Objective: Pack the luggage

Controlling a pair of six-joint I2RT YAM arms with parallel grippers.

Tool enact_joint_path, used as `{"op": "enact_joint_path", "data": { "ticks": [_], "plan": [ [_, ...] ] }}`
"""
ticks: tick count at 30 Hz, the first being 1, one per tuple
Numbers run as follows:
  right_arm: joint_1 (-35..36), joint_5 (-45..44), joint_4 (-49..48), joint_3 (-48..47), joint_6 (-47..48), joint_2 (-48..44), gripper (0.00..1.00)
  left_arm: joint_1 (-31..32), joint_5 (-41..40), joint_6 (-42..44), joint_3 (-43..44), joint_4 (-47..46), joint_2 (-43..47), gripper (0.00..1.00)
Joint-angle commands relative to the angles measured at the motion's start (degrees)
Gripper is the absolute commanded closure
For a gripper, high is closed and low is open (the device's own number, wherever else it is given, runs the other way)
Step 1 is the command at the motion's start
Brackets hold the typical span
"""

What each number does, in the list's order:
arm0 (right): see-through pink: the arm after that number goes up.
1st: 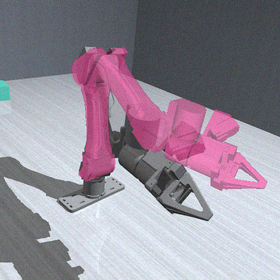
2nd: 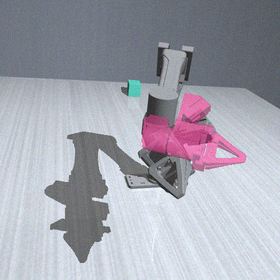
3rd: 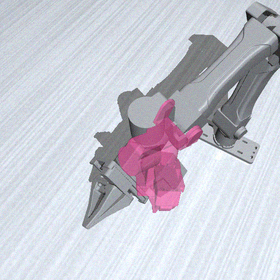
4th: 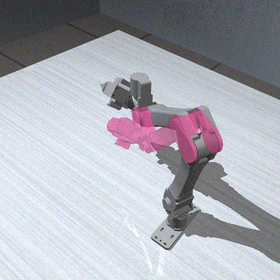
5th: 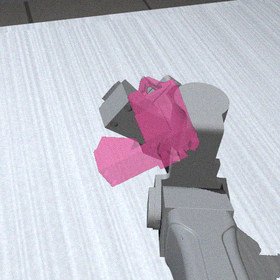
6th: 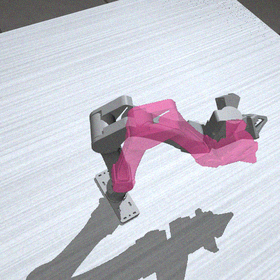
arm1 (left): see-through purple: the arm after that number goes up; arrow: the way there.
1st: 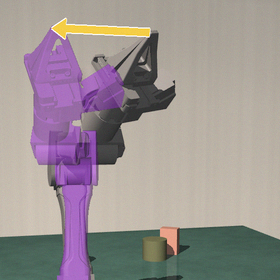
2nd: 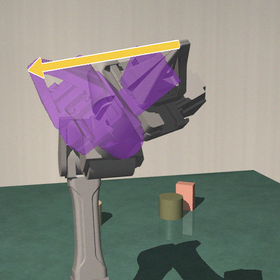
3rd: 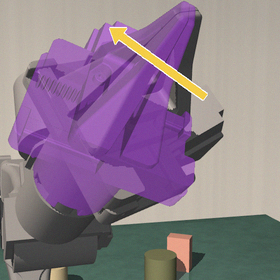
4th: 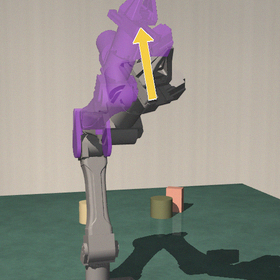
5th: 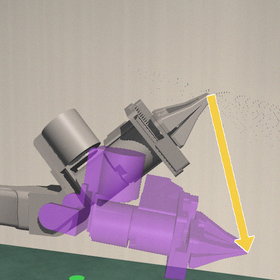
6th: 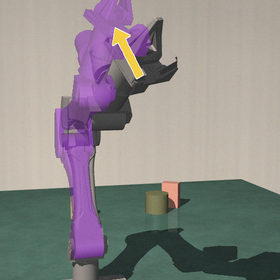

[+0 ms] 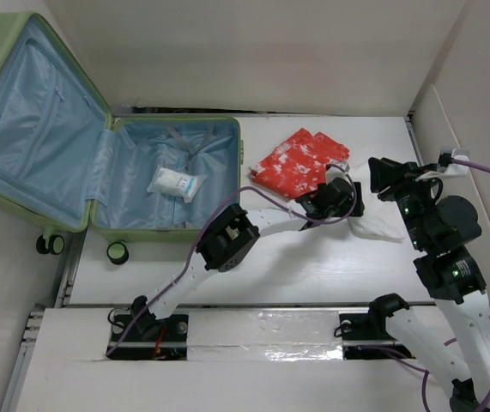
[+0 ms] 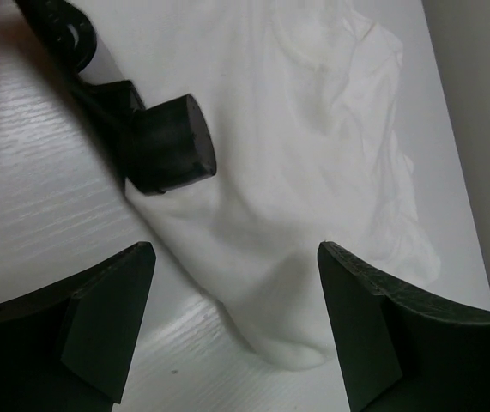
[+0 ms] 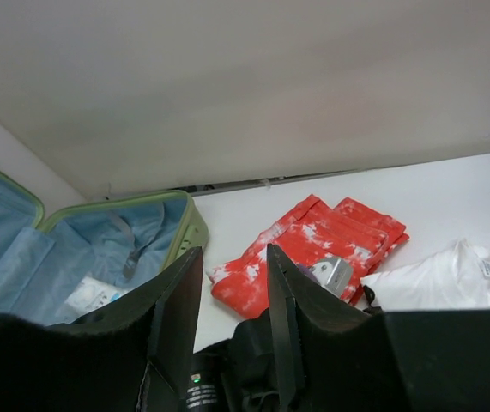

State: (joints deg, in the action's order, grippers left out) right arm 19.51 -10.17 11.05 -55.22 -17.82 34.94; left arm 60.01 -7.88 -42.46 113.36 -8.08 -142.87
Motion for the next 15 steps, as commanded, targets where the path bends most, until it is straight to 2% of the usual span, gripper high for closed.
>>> {"op": "enact_joint_path", "data": {
  "ticks": [1, 6, 11, 12, 13, 14, 15],
  "plan": [
    [-0.3, 3.0, -3.2, 0.5, -0.1, -0.3, 0.58, 0.1, 1.4, -1.7, 6.9, 4.6, -4.0, 0.25],
    [-0.3, 4.3, -3.4, 0.4, -0.3, -0.6, 0.6, 0.1, 2.0, -4.6, 11.0, 5.1, -7.9, 0.29],
    [-0.3, 6.6, -5.0, 1.2, -1.1, -0.7, 0.67, 0.6, -0.6, -6.0, 12.9, 3.8, -9.2, 0.45],
    [-0.3, 6.9, -5.2, 1.2, -1.2, -0.6, 0.68, 0.6, -0.4, -6.1, 12.9, 1.9, -9.4, 0.53],
    [-0.3, 7.5, -5.2, 1.3, -1.2, -0.5, 0.69, 0.6, -0.2, -6.2, 12.6, 0.8, -9.5, 0.74],
    [-0.3, 7.8, -5.2, 1.3, -1.2, -0.3, 0.71, 0.6, -0.1, -6.3, 12.2, -0.3, -9.4, 0.81],
    [-0.3, 8.2, -5.1, 1.3, -1.2, -0.2, 0.72, 0.6, 0.1, -6.2, 10.8, -2.0, -8.8, 0.93]
  ]
}}
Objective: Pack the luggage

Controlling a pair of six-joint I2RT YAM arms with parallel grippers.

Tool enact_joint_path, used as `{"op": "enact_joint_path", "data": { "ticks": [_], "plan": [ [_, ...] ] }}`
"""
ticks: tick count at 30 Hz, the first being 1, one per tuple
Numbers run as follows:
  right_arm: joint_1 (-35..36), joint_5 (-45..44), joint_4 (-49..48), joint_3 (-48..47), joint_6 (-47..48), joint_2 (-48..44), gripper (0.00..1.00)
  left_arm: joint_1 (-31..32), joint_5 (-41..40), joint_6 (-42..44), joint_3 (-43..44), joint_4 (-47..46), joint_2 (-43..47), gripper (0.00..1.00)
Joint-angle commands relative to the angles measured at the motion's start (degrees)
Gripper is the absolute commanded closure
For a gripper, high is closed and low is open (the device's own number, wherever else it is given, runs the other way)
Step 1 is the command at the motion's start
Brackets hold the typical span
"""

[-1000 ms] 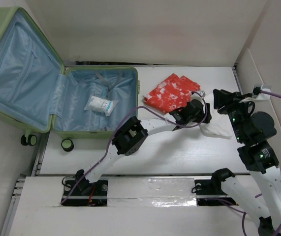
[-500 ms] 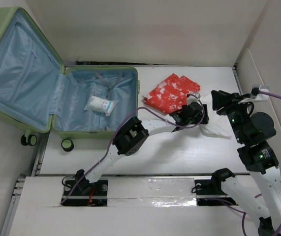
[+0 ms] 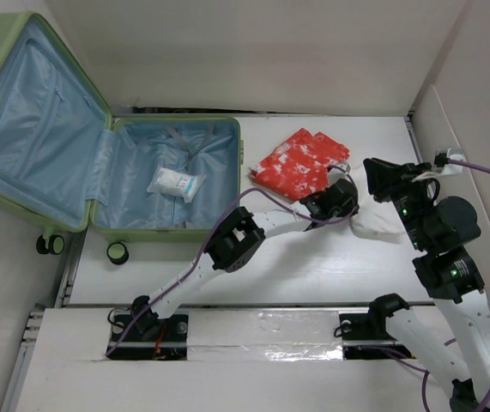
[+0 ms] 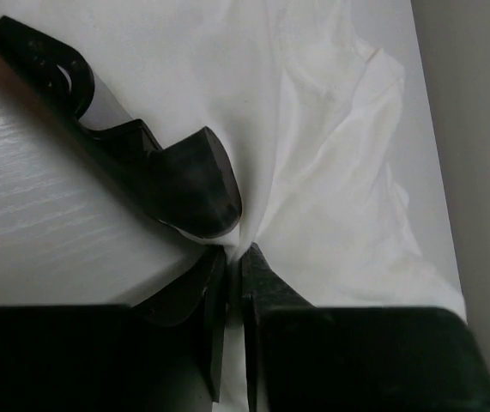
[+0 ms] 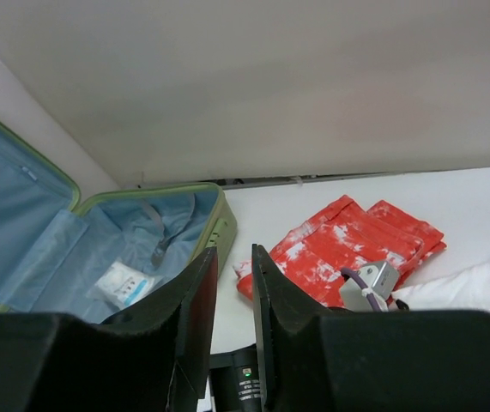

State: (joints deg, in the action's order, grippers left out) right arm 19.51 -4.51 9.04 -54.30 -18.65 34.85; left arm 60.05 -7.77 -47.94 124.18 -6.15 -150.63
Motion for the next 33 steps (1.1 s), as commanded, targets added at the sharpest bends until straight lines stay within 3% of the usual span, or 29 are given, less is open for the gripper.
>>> {"op": "enact_joint_path", "data": {
  "ticks": [1, 5, 12, 15, 16, 19, 21, 23, 24, 25, 27, 28, 30, 31, 33],
  "plan": [
    [-0.3, 2.7, -3.0, 0.3, -0.2, -0.2, 0.72, 0.6, -0.1, 0.2, -0.9, -4.7, -0.6, 0.98],
    [-0.3, 2.1, -2.6, 0.7, 0.1, -0.9, 0.73, 0.6, 0.1, 3.5, -8.1, -7.6, 4.2, 1.0],
    [-0.3, 3.0, -3.6, 0.5, 0.5, -0.1, 0.73, 5.1, 0.9, 3.3, -42.0, -19.6, 23.2, 1.0],
    [-0.3, 3.7, -4.9, 1.2, -0.1, 0.6, 0.73, 5.9, 0.3, 0.9, -48.2, -21.8, 25.6, 0.69],
    [-0.3, 4.0, -4.9, 1.1, -0.2, 0.7, 0.74, 5.9, 0.4, -0.1, -48.8, -22.1, 25.7, 0.52],
    [-0.3, 4.1, -4.8, 0.8, -0.2, 1.5, 0.74, 5.9, 0.1, 0.1, -46.8, -20.4, 24.2, 0.35],
    [-0.3, 4.1, -4.4, 0.5, -0.2, 1.4, 0.74, 5.9, 0.2, 0.8, -43.0, -18.5, 22.0, 0.32],
    [-0.3, 3.9, -4.5, 0.5, -0.2, 1.2, 0.74, 5.9, 0.4, 1.4, -40.2, -17.2, 20.0, 0.35],
    [-0.3, 3.8, -4.4, 0.5, -0.2, 0.9, 0.74, 5.9, 0.6, 1.4, -37.5, -16.2, 18.3, 0.39],
    [-0.3, 3.7, -4.3, 0.4, -0.2, 0.8, 0.74, 5.9, 0.1, 1.4, -36.7, -16.1, 17.6, 0.51],
    [-0.3, 3.7, -4.0, 0.3, -0.2, 0.7, 0.75, 5.9, -0.9, 1.4, -34.9, -16.3, 15.8, 0.59],
    [-0.3, 3.9, -3.8, 0.3, -0.2, 0.7, 0.75, 5.3, -1.0, 1.4, -34.3, -16.5, 15.5, 0.71],
    [-0.3, 4.0, -3.6, 0.3, -0.2, 0.6, 0.76, 5.3, -1.5, 1.8, -33.7, -17.7, 14.6, 0.8],
    [-0.3, 4.1, -3.5, 0.3, -0.2, 0.5, 0.76, 4.6, -2.4, 2.0, -33.7, -18.0, 14.4, 1.0],
    [-0.3, 4.1, -3.5, 0.3, -0.2, 0.2, 0.77, 4.0, -1.8, 2.6, -34.8, -19.5, 15.4, 1.0]
  ]
}}
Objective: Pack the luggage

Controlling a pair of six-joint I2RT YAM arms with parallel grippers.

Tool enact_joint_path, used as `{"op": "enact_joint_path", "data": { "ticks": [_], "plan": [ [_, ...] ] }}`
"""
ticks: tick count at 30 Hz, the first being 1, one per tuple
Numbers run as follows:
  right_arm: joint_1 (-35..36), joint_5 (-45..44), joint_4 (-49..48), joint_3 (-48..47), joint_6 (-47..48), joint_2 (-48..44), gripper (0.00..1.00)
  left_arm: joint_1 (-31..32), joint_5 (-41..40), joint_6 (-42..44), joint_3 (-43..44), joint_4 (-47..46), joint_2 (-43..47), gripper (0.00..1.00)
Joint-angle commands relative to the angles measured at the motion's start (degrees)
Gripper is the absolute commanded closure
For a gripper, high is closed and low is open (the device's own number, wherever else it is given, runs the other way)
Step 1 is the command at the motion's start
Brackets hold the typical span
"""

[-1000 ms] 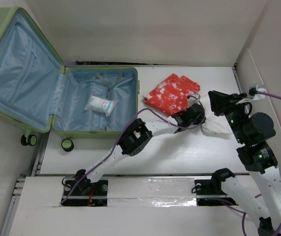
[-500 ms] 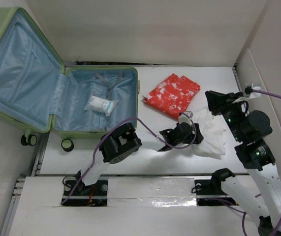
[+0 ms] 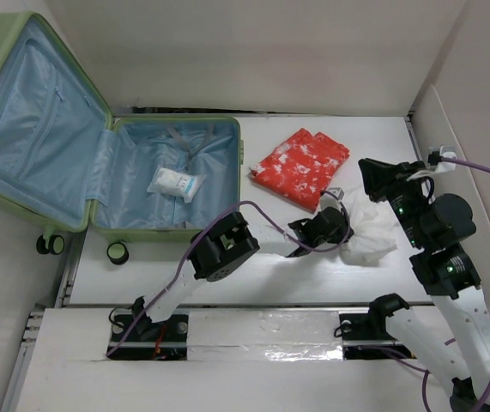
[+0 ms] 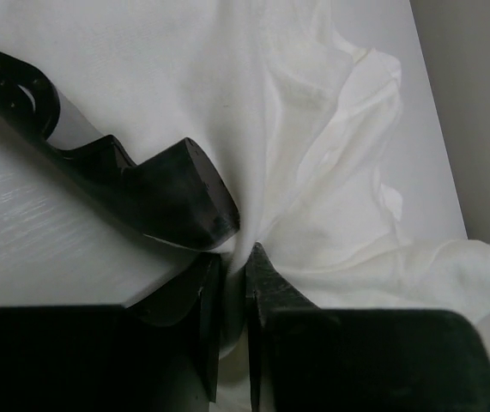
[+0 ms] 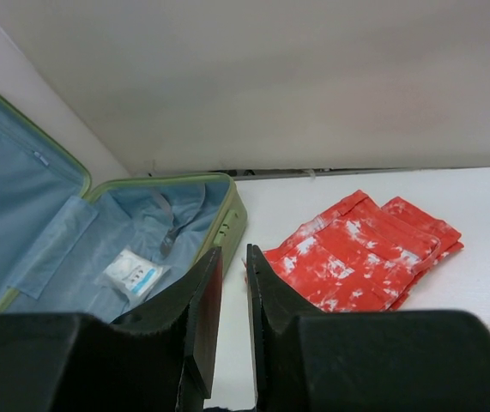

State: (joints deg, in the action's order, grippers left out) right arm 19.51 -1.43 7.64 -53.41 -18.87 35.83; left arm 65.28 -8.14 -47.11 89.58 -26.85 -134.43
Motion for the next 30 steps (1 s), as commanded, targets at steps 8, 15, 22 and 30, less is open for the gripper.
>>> {"op": "enact_joint_path", "data": {
  "ticks": [8, 15, 22, 30],
  "plan": [
    [-0.3, 0.3, -2.4, -0.6, 0.2, -2.2, 0.77, -5.1, 3.7, 14.5, -2.4, -2.8, 13.0, 1.0],
    [-0.3, -1.5, -1.9, -1.6, 0.4, -3.3, 0.77, -15.3, 19.6, 19.6, 6.4, 4.2, 18.6, 1.0],
    [-0.3, -1.8, -2.0, -2.1, 0.5, -3.8, 0.76, -24.1, 24.4, 23.8, 19.2, 15.7, 21.8, 1.0],
    [-0.3, -2.2, -1.0, -2.5, 1.5, -4.5, 0.76, -43.7, 23.5, 23.4, 13.8, 15.5, 33.4, 1.0]
  ]
}}
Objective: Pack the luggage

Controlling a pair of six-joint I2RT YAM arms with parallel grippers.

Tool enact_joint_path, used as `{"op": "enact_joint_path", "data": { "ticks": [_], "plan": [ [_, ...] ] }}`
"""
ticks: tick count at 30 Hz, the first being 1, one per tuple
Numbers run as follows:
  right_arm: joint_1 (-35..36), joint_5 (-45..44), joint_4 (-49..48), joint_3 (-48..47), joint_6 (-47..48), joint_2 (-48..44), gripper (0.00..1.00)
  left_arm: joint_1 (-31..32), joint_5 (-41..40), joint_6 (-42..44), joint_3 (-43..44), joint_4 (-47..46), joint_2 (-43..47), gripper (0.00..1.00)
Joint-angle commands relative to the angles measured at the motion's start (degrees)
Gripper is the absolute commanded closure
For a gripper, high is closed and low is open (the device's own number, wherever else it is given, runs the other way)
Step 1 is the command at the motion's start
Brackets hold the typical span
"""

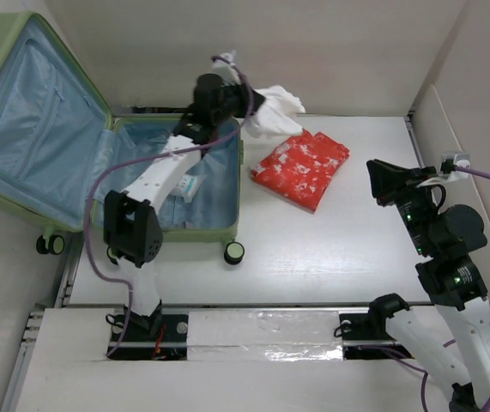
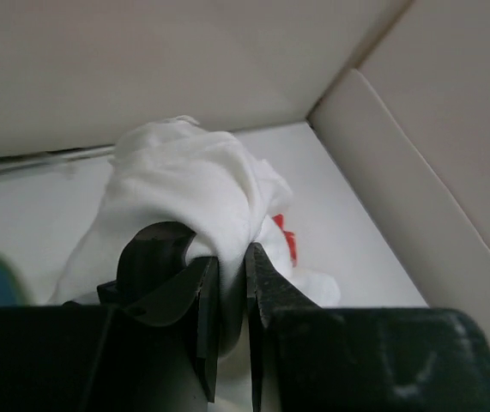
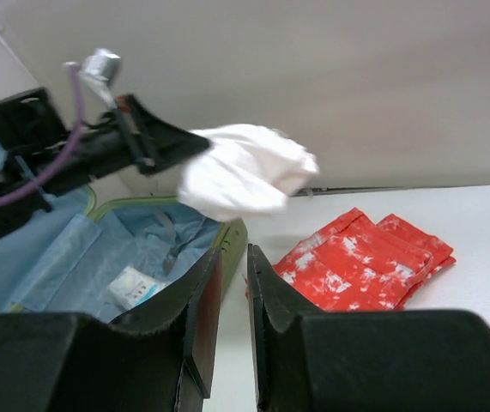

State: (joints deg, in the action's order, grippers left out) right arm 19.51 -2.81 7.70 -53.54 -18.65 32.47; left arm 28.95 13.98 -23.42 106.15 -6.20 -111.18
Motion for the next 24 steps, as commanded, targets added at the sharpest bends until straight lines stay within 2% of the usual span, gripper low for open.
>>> {"op": "enact_joint_path", "data": {
  "ticks": [1, 3, 4, 7, 9, 11, 12, 13, 16, 20, 24],
  "plan": [
    [-0.3, -1.0, -1.0, -2.2, 1.3, -1.3, 0.75, -9.9, 3.4, -1.6, -8.8, -6.8, 11.7, 1.0],
    [-0.3, -1.1, -1.1, -1.8, 1.3, -1.4, 0.76, -16.6, 4.0, -5.4, -15.3, -12.4, 16.1, 1.0],
    [-0.3, -1.0, -1.4, -1.6, 1.3, -1.3, 0.75, -18.7, 4.6, -7.0, -22.5, -14.5, 17.2, 1.0],
    [-0.3, 0.2, -2.6, -0.7, 0.8, -1.0, 0.76, -24.3, 4.0, -12.4, -34.6, -19.7, 19.6, 1.0],
    [-0.3, 0.9, -3.0, -0.3, 0.6, -0.7, 0.76, -25.0, 2.1, -14.4, -40.0, -22.1, 21.0, 1.0],
    [-0.3, 1.7, -3.1, -0.3, 0.4, -0.2, 0.75, -25.7, -3.7, -15.7, -47.1, -22.4, 21.9, 1.0],
    [-0.3, 2.1, -3.2, -0.1, 0.4, -0.1, 0.75, -26.4, -5.8, -16.9, -49.0, -22.1, 22.9, 0.93],
    [-0.3, 2.3, -3.1, -0.1, 0.5, 0.0, 0.75, -26.4, -8.6, -19.8, -53.1, -22.3, 23.5, 0.8],
    [-0.3, 2.4, -2.8, 0.1, 0.6, -0.2, 0.75, -26.9, -16.3, -24.5, -59.7, -21.4, 27.2, 0.63],
    [-0.3, 2.2, -1.7, 0.5, 1.3, -0.4, 0.7, -26.9, -27.5, -29.1, -64.6, -16.6, 36.1, 0.54],
    [-0.3, 2.4, -1.7, 1.8, 1.5, 0.2, 0.63, -24.6, -37.0, -27.9, -67.2, -15.3, 49.3, 0.49]
  ]
}}
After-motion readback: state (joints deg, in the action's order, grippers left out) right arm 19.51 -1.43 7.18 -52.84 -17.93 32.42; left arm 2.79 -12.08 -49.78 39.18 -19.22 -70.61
